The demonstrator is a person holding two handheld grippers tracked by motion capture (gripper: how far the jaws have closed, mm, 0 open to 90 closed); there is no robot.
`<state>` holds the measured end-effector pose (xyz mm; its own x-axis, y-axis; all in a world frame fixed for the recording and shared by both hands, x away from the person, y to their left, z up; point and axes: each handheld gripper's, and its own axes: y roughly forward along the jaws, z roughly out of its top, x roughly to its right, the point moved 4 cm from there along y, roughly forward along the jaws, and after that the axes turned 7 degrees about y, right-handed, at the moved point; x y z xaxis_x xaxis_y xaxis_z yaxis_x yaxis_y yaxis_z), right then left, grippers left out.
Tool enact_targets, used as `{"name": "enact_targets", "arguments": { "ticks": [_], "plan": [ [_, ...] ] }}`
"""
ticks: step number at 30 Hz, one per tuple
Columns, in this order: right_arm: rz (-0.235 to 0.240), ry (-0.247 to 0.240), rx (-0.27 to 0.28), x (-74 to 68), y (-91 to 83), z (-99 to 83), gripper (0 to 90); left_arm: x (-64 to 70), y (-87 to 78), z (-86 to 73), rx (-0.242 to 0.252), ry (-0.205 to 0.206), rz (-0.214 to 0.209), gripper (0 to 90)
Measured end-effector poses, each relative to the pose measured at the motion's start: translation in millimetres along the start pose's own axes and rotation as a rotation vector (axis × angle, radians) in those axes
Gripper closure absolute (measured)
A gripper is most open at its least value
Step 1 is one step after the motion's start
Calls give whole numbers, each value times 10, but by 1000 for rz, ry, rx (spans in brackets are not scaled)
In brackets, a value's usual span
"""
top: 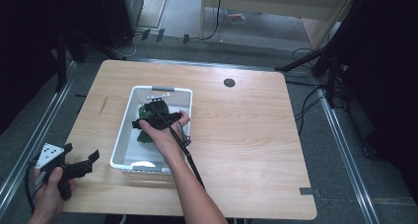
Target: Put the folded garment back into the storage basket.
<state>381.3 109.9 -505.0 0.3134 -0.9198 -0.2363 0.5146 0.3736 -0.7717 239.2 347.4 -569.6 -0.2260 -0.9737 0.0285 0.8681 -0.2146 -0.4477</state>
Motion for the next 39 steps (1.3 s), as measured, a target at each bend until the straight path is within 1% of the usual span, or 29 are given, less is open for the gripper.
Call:
{"name": "enact_targets", "arguments": {
  "ticks": [2, 3, 4, 7, 8, 9, 11, 12, 13, 14, 15, 18, 25, 27, 28, 29, 30, 32, 33, 34, 39],
  "plan": [
    [11, -6, 13, 0, -63, 18, 42, 0, 0, 0, 0, 1, 0, 3],
    [11, -6, 13, 0, -63, 18, 42, 2, 1, 1, 2, -1, 1, 3],
    [21, -3, 28, 8, -136, 40, 43, 1, 1, 0, 1, -1, 1, 3],
    [32, 0, 60, 53, -257, 80, 42, 1, 0, -1, -1, 0, -1, 3],
    [32, 0, 60, 53, -257, 80, 42, 1, 0, -1, -1, 0, -1, 3],
    [39, 2, 86, 99, -343, 109, 42, 3, -1, -1, -2, 3, -2, 3],
    [40, 3, 95, 119, -375, 120, 42, 3, -1, -1, -1, 3, -1, 3],
    [43, 1, 107, 149, -420, 132, 40, 3, 0, -1, -1, 0, -1, 3],
    [37, 4, 137, 226, -510, 153, 40, 1, 0, -1, -1, -1, -1, 3],
    [37, 4, 137, 226, -510, 153, 40, 1, 0, -1, -1, -1, -1, 3],
    [39, 6, 160, 325, -589, 164, 39, 3, 0, -1, -1, 0, 0, 3],
    [33, 21, 180, 448, -666, 168, 37, 3, -1, -1, -1, 0, 0, 3],
    [17, 41, 227, 807, -857, 137, 37, 1, 0, -1, -1, -1, 1, 3],
    [8, 43, 233, 908, -892, 110, 37, 0, -2, -1, -2, -2, 1, 3],
    [8, 43, 233, 908, -892, 110, 37, 0, -2, -1, -2, -2, 1, 3],
    [4, 48, 234, 959, -905, 96, 37, 0, -1, -1, -2, -2, 1, 3],
    [-4, 57, 238, 1073, -933, 60, 37, 0, -1, -1, -2, -1, 1, 3],
    [-5, 62, 240, 1153, -953, 30, 37, 0, -2, -2, -2, -2, 2, 3],
    [-5, 62, 240, 1153, -953, 30, 37, 0, -2, -2, -2, -2, 2, 3],
    [-15, 64, 246, 1243, -970, -5, 37, 0, -2, -2, -3, -2, 1, 3],
    [-31, 78, 253, 1436, -996, -93, 37, -2, -4, -3, -4, -2, 3, 3]
  ]
}}
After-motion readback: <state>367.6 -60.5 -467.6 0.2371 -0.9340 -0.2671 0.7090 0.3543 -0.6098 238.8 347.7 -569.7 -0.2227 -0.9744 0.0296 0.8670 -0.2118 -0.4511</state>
